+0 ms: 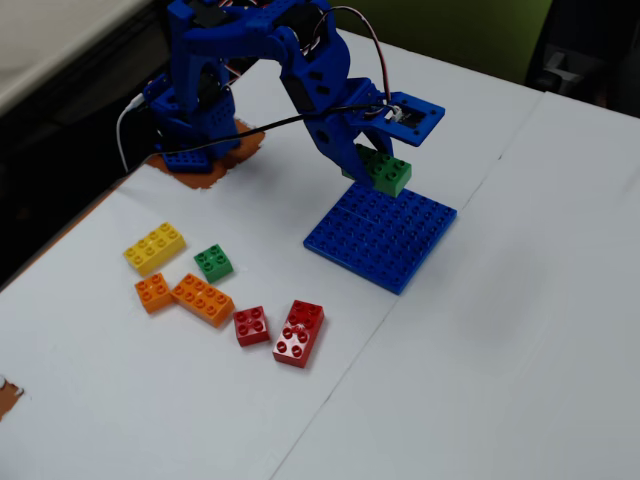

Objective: Pick up the 2x4 green block and go up the 8x8 blue block.

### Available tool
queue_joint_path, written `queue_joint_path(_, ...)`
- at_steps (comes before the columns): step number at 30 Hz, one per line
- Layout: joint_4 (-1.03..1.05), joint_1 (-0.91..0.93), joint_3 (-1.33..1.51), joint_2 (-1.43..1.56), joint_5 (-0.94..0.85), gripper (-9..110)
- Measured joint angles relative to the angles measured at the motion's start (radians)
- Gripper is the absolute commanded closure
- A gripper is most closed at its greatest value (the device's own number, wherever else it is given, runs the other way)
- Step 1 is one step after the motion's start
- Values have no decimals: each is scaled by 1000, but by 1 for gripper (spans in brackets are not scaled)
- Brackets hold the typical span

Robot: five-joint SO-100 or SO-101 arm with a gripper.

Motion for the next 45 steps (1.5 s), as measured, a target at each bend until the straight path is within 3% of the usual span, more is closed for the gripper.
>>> queue_joint_path(45, 18, 0, 0, 6, 0, 101)
